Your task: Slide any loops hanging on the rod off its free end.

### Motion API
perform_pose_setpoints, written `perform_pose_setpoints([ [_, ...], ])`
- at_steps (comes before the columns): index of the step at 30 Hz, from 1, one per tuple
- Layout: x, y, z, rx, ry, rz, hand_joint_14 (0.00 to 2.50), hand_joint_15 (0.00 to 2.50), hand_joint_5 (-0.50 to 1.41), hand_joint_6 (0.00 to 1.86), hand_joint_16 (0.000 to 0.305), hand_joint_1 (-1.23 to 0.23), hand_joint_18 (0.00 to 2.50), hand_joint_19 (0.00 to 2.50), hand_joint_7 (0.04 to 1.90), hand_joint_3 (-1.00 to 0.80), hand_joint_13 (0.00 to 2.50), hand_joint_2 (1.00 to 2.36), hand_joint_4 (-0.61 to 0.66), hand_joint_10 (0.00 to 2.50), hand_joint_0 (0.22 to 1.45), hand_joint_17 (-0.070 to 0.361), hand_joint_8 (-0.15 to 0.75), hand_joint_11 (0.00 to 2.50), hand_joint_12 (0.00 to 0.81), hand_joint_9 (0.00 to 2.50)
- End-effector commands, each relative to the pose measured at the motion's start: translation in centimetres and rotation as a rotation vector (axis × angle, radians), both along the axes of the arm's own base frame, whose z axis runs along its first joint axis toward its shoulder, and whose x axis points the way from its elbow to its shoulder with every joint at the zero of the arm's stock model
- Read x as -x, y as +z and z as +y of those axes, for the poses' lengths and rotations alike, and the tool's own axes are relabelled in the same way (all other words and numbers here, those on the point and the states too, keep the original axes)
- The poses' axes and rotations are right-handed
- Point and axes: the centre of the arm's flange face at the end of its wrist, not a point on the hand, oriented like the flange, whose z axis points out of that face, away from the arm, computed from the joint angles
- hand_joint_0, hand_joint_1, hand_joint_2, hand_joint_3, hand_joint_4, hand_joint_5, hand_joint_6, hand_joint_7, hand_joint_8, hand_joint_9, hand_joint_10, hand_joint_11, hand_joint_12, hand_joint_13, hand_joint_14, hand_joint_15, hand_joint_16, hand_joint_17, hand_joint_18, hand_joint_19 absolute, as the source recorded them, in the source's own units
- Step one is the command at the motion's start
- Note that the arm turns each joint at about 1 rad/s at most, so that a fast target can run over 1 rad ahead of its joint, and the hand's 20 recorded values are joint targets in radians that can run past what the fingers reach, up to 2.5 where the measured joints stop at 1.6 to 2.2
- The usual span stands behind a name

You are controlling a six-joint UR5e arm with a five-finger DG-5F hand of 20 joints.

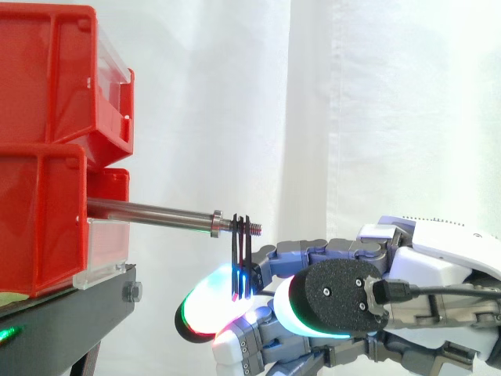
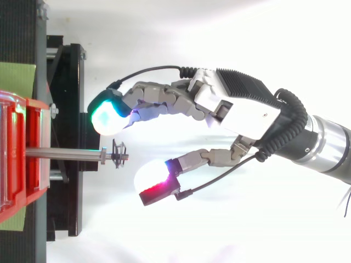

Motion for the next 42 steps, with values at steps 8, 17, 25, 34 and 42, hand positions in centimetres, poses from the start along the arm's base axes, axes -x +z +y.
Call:
perform_pose_setpoints([
  [8,-0.4,0.7,-0.2,-0.004,-0.005,-0.032,0.01,0.27,-0.13,0.5,0.058,-0.74,0.74,0.56,1.17,-0.48,0.72,1.0,0.26,0.01,0.59,0.131,0.283,0.17,0.39,0.64],
  [17,-0.7,0.6,-0.1,-0.002,-0.004,-0.025,0.01,0.27,-0.13,0.55,0.058,-0.75,0.74,0.56,1.14,-0.43,0.73,1.01,0.23,0.01,0.61,0.13,0.28,0.18,0.388,0.64],
  [25,-0.6,0.0,-0.1,-0.003,-0.001,-0.018,0.01,0.27,-0.16,0.71,0.058,-0.73,0.75,0.55,0.89,-0.36,0.73,1.01,0.21,0.01,0.63,0.129,0.282,0.18,0.387,0.64],
  [34,-0.8,0.2,0.6,0.001,0.073,-0.035,0.01,0.28,-0.18,0.79,0.058,-0.7,0.75,0.56,0.8,-0.32,0.74,1.02,0.21,0.01,0.63,0.131,0.279,0.19,0.388,0.65],
  [42,-0.9,0.3,1.2,-0.01,0.151,-0.045,0.01,0.28,-0.18,0.79,0.059,-0.69,0.75,0.57,0.79,-0.37,0.74,1.01,0.22,0.01,0.6,0.132,0.285,0.2,0.392,0.66],
])
